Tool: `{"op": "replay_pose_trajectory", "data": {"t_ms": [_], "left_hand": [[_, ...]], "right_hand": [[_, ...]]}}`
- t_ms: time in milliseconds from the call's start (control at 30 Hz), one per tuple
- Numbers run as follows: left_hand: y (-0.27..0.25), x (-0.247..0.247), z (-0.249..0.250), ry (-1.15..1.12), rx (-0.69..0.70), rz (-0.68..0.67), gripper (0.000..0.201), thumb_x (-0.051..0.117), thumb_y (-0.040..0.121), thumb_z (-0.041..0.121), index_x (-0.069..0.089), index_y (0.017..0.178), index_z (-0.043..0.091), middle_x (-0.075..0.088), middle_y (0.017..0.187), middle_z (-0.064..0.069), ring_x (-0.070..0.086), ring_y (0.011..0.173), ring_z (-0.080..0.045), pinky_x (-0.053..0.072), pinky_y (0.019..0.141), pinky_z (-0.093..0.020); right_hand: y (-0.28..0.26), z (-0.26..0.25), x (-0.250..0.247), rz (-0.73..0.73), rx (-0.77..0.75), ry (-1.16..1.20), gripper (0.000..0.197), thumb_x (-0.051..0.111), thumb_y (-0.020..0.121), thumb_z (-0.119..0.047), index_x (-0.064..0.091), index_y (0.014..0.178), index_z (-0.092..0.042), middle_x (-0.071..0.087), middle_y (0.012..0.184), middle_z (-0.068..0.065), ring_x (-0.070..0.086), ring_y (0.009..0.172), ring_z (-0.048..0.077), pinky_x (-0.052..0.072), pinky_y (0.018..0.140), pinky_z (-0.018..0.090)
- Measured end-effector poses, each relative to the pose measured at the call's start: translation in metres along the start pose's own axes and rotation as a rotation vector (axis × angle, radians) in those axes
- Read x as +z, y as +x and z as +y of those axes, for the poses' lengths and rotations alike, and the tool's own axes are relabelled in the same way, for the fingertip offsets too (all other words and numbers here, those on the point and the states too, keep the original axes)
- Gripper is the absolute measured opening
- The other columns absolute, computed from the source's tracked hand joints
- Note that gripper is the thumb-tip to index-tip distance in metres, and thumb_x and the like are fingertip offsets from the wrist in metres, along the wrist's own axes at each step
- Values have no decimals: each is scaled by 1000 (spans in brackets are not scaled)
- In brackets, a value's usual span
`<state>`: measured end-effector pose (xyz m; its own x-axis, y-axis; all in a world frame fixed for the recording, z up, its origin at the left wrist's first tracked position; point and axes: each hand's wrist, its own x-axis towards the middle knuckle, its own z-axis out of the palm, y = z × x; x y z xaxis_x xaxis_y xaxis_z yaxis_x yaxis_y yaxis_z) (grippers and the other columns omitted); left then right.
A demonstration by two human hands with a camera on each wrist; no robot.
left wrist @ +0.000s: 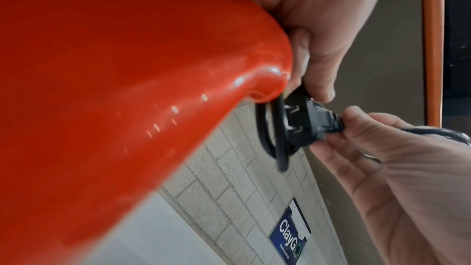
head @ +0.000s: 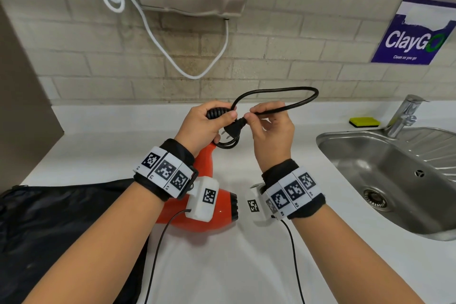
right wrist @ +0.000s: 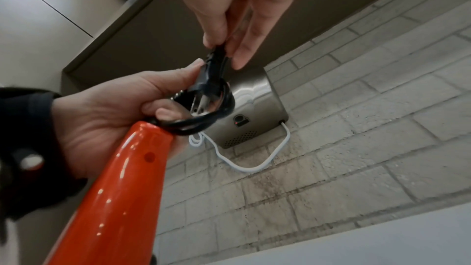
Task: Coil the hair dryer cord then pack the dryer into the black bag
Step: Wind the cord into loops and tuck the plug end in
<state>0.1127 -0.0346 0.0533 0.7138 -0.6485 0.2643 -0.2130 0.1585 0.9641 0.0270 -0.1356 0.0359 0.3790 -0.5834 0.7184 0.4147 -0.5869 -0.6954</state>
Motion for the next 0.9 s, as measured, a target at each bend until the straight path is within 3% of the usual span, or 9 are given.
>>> {"op": "replay_pose_trajectory", "data": {"t_ms": [167, 267, 367, 467, 600, 667, 767, 833, 900], "left_hand": [[0, -3, 2, -25, 1, -26, 16, 68, 78, 11, 65, 86, 25, 61, 75, 0, 50, 45, -3, 40, 42, -17], [0, -7, 3, -24, -11, -59, 20, 68, 78, 7, 64, 89, 24, 63, 82, 0, 56, 53, -1, 42, 44, -16], [0, -7, 3, -46, -30, -53, 17, 66, 80, 9, 64, 93, 21, 63, 79, 1, 52, 45, -2, 42, 43, -17], [-1, -6, 2, -34, -41, -61, 15, 66, 81, 14, 65, 94, 21, 63, 69, 8, 42, 37, -3, 42, 43, -19], [-3, -1, 3, -41, -45, -104, 14, 65, 81, 12, 66, 92, 21, 62, 65, 9, 42, 36, -3, 42, 44, -20], [-3, 0, 4, -44, -47, -109, 15, 64, 82, 10, 65, 96, 17, 59, 63, 6, 43, 35, -3, 42, 41, -18], [-2, -2, 4, -40, -54, -99, 14, 62, 84, 12, 63, 97, 16, 56, 69, -1, 42, 35, -4, 43, 41, -19], [-3, -4, 5, -54, -65, -84, 9, 61, 85, 14, 63, 93, 17, 57, 74, -4, 38, 35, -4, 43, 41, -19], [-4, -8, 6, -86, -76, -59, 8, 60, 85, 16, 62, 93, 14, 61, 82, -8, 34, 33, -4, 42, 40, -18]], "right_hand": [[-6, 7, 6, -86, -193, -163, 15, 64, 76, 3, 52, 69, -2, 45, 73, 0, 43, 67, 0, 41, 65, 11], [-2, 10, 7, -66, -213, -196, 14, 65, 73, 3, 52, 69, 1, 38, 78, -7, 42, 72, -10, 39, 67, 5], [-4, 10, 10, -133, -231, -219, 14, 65, 72, 7, 52, 69, 1, 39, 84, 1, 42, 79, -13, 40, 70, 5], [-18, 13, 14, -255, -219, -288, 15, 60, 72, 12, 51, 74, 0, 35, 92, 3, 41, 86, -4, 40, 72, 12], [-22, 19, 20, -199, -52, -123, 29, 43, 75, 13, 38, 97, -5, 41, 96, 6, 46, 90, 1, 46, 78, 18], [-20, 16, 20, -323, 80, -51, 33, 37, 82, 12, 31, 105, -11, 50, 86, -1, 56, 78, -3, 48, 71, 15], [-20, 15, 11, -459, 110, -14, 35, 39, 90, 4, 28, 112, -21, 48, 69, -5, 49, 57, -1, 41, 57, 10], [-22, 21, -1, -495, 96, -56, 37, 42, 91, -4, 32, 112, -32, 44, 64, -4, 43, 53, 3, 37, 56, 12], [-24, 35, -11, -494, 123, -225, 22, 41, 92, -11, 44, 108, -26, 42, 59, -5, 41, 53, 11, 35, 55, 19]]}}
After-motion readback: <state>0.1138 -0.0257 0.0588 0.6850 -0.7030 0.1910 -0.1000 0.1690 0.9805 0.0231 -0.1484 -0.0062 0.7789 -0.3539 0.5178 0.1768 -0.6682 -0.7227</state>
